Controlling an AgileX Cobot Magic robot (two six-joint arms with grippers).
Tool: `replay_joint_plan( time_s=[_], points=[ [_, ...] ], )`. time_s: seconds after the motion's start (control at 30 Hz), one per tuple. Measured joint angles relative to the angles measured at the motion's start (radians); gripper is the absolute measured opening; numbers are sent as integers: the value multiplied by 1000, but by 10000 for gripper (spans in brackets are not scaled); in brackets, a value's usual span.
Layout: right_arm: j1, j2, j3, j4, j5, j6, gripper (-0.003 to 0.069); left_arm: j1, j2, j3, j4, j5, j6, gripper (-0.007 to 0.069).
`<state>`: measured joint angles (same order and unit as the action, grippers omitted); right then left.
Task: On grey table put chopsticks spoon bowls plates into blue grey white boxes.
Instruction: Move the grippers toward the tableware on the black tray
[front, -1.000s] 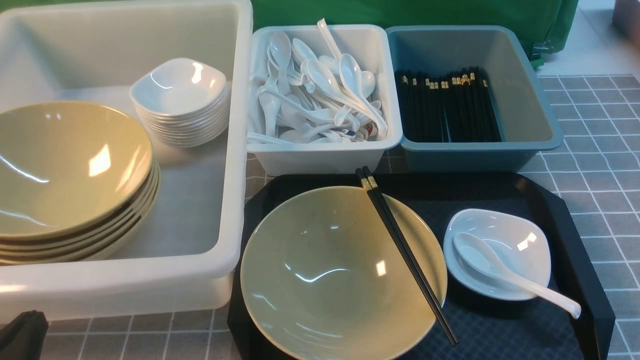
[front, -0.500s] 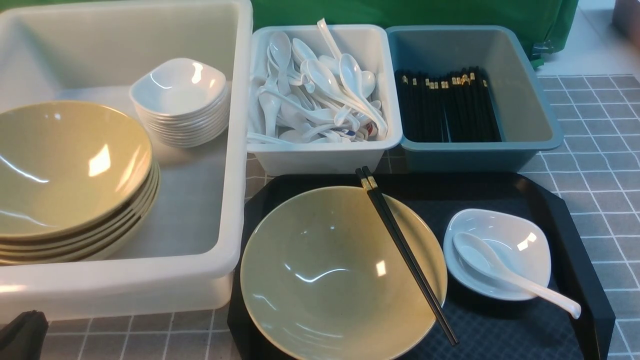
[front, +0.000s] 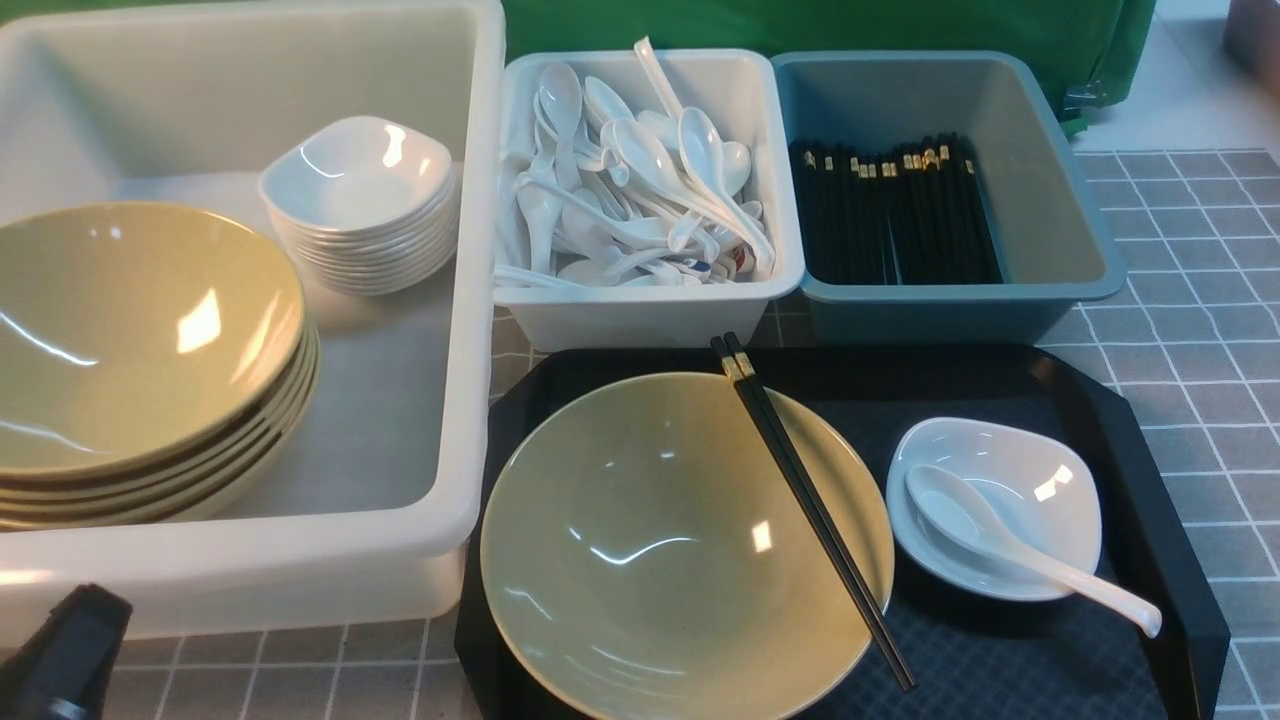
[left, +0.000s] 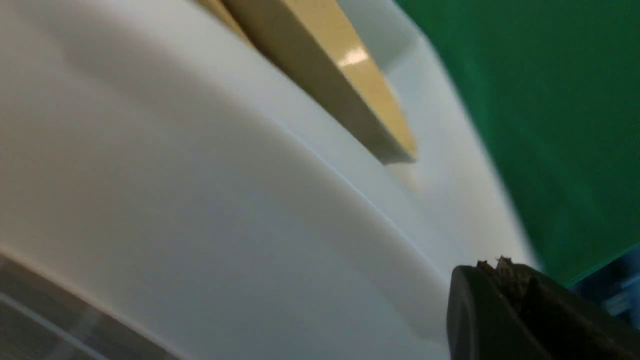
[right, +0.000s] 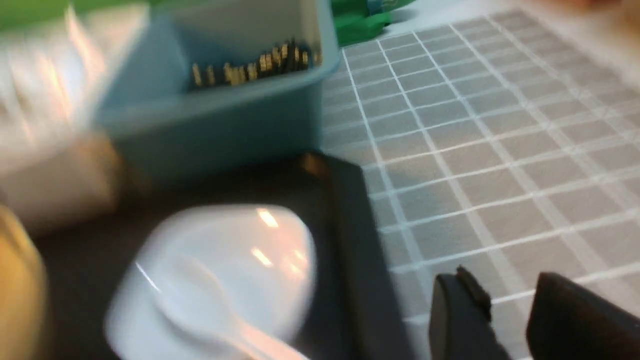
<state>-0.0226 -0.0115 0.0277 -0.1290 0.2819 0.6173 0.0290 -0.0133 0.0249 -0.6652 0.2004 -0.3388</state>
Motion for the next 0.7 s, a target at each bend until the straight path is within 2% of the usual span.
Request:
replay_joint_plan(
  time_s=[0.03, 0.07, 0.1, 0.17, 0.23, 0.3, 0.4, 0.47, 0.57, 0.63, 0.7],
  points=[
    [0, 0, 0, 15, -10, 79, 238, 0, 0, 0, -71, -10, -42, -8],
    [0, 0, 0, 38, -33, 266, 238, 0, 0, 0, -161, -20, -70, -8],
    [0, 0, 0, 40, -39, 315, 238, 0, 0, 0, -174, -22, -76, -8],
    [0, 0, 0, 56, -53, 525, 238, 0, 0, 0, -275, -36, -90, -8],
    [0, 0, 0, 59, -50, 557, 238, 0, 0, 0, -291, -40, -90, -8],
    [0, 0, 0, 60, -45, 559, 238, 0, 0, 0, -301, -44, -90, -8],
    [0, 0, 0, 61, -40, 498, 238, -3, 0, 0, -304, -34, -76, -8],
    [1, 0, 0, 62, -38, 467, 238, -12, 0, -40, -278, 28, 29, -8],
    [21, 0, -1, 62, -86, 402, 238, -20, 0, -175, -198, 106, 287, -8],
    [51, 0, -29, 63, -89, 333, 234, -20, 16, -264, -131, 162, 410, -8],
    [87, 14, -99, 64, -58, 219, 210, -20, 85, -360, -42, 214, 476, -8]
  ],
)
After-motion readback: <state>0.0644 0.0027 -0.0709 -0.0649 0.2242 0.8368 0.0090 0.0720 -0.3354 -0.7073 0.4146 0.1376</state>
